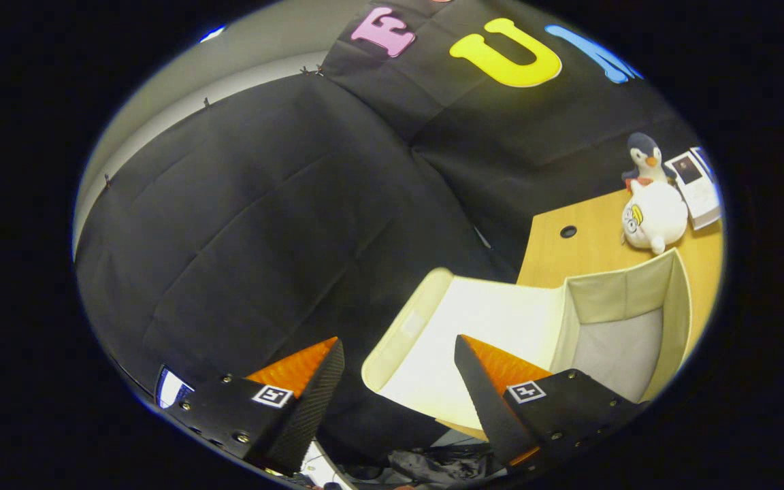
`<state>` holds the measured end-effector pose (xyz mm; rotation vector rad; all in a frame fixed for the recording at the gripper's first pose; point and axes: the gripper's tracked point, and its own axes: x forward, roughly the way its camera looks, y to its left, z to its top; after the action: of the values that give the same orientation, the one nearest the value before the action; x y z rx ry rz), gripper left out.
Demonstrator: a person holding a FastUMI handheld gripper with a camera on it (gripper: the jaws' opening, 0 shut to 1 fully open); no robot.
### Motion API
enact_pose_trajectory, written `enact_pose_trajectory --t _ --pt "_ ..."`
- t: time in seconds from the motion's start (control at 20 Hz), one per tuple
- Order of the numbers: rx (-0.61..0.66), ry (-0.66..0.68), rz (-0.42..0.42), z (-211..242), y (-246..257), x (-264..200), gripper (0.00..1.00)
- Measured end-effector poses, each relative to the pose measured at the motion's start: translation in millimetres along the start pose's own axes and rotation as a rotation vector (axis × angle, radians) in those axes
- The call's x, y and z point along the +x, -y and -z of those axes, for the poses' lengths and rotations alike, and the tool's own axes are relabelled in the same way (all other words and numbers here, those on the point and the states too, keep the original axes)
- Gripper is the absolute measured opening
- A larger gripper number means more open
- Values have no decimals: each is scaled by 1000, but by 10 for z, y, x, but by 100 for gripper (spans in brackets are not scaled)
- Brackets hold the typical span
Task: Open the storage box then place both shoes into the box .Put the left shoe in first, then the right shoe, with the right side of both shoes facing outward in a uniform manner.
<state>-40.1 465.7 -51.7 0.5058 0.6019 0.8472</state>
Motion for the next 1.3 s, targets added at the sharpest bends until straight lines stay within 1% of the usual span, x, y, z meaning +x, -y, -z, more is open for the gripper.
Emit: enact_pose_trajectory --t 0.05,0.15,0.35,0.55,0.9,1.15,1.3 --pt "-23 11 17 -52 47 -61 97" --pt "-61 37 54 -109 209 -191 97" --pt "-148 76 163 -294 662 -504 97" --pt "-195 105 265 -455 1120 -924 97" --pt "-222 140 459 -656 2047 -1707 97" --pt "-207 131 570 -621 2644 -2163 97" --pt "-194 118 625 -523 2995 -2403 97"
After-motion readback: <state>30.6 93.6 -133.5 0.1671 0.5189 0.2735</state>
